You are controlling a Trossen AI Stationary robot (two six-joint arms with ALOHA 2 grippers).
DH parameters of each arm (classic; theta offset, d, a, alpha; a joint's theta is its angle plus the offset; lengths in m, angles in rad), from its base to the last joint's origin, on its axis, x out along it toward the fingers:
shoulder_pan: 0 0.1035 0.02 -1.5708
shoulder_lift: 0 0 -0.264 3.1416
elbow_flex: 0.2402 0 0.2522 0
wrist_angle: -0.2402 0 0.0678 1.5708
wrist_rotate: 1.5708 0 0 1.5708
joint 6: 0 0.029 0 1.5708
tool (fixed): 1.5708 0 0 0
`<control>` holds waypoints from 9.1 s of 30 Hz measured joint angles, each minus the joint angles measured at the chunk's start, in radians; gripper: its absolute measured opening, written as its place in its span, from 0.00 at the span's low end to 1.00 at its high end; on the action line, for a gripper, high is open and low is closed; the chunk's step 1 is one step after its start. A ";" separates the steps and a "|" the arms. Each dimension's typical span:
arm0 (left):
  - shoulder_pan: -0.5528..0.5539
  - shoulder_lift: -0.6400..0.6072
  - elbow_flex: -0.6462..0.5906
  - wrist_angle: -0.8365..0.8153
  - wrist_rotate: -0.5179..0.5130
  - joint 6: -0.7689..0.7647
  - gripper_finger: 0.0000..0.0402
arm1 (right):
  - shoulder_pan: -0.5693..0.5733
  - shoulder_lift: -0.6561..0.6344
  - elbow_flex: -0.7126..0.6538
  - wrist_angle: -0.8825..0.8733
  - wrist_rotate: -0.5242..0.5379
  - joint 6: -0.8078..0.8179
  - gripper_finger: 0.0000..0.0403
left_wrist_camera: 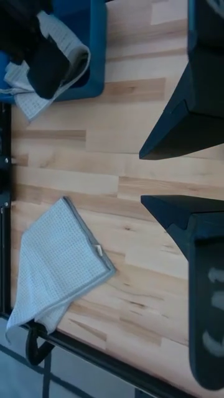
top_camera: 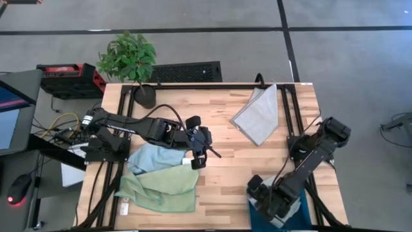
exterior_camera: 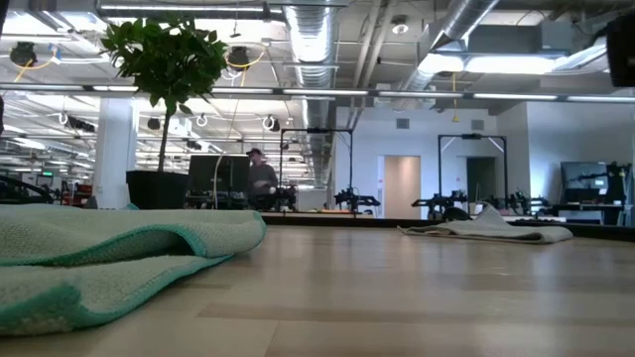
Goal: Fold microfiber towels
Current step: Put the left folded gray microfiber towel into the blue bin, then fold the gray microfiber towel
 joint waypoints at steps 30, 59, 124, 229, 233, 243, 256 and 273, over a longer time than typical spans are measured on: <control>-0.010 0.000 0.000 -0.009 0.024 0.021 0.24 | 0.036 -0.448 0.003 0.014 0.305 0.437 0.33; -0.007 0.000 0.000 -0.056 0.021 -0.020 0.24 | -0.826 -0.266 0.002 -0.400 0.124 0.794 0.33; -0.007 0.000 0.000 -0.057 0.000 -0.181 0.24 | -0.963 0.148 0.003 0.172 -0.135 0.194 0.33; 0.086 -0.001 -0.460 0.597 -0.111 0.260 0.24 | -0.826 -0.202 0.029 0.208 -0.045 0.203 0.00; 0.092 -0.001 -0.461 0.593 -0.084 0.317 0.24 | -0.826 -0.202 0.029 0.208 -0.047 0.203 0.00; 0.097 -0.001 -0.461 0.576 -0.083 0.380 0.24 | -0.826 -0.202 0.029 0.208 -0.049 0.209 0.01; 0.096 0.078 -0.451 0.582 -0.083 0.412 0.24 | -0.827 -0.202 0.029 0.223 -0.055 0.212 0.01; 0.097 0.082 -0.451 0.601 -0.102 0.429 0.24 | -0.827 -0.202 0.029 0.227 -0.055 0.212 0.01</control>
